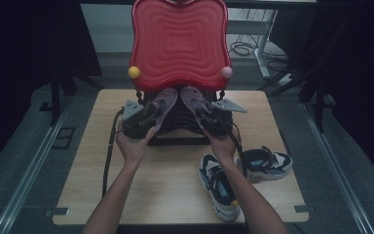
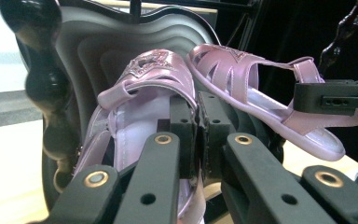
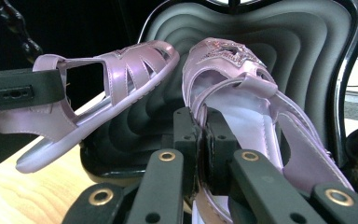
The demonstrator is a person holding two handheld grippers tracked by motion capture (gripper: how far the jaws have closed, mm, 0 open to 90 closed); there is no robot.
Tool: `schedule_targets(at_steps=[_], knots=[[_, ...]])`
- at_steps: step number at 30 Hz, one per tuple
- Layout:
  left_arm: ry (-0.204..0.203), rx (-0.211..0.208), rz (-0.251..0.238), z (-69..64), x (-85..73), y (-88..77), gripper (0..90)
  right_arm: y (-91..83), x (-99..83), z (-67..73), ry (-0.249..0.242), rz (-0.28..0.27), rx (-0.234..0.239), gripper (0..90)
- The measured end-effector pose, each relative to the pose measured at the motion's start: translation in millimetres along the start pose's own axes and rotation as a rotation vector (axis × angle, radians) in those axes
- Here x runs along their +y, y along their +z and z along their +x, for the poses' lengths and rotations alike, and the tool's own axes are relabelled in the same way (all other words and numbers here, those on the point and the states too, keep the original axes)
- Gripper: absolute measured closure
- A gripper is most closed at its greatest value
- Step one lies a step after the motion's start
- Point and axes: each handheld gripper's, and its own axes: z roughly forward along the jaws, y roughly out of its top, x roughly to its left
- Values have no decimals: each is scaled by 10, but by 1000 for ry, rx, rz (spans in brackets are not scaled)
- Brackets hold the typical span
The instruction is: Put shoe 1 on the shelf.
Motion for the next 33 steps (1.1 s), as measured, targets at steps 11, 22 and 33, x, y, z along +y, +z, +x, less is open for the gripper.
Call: schedule_targets(at_steps=[11,22,33], knots=[[19,31,-18,-17,27,172,865,110,17,-20,13,-16,-26,859],[33,65,-45,2,24,344,865,256,25,-19,-9,-22,-53,858],[35,100,-73,57,21,492,865,389,74,-1,-41,-34,-92,858]])
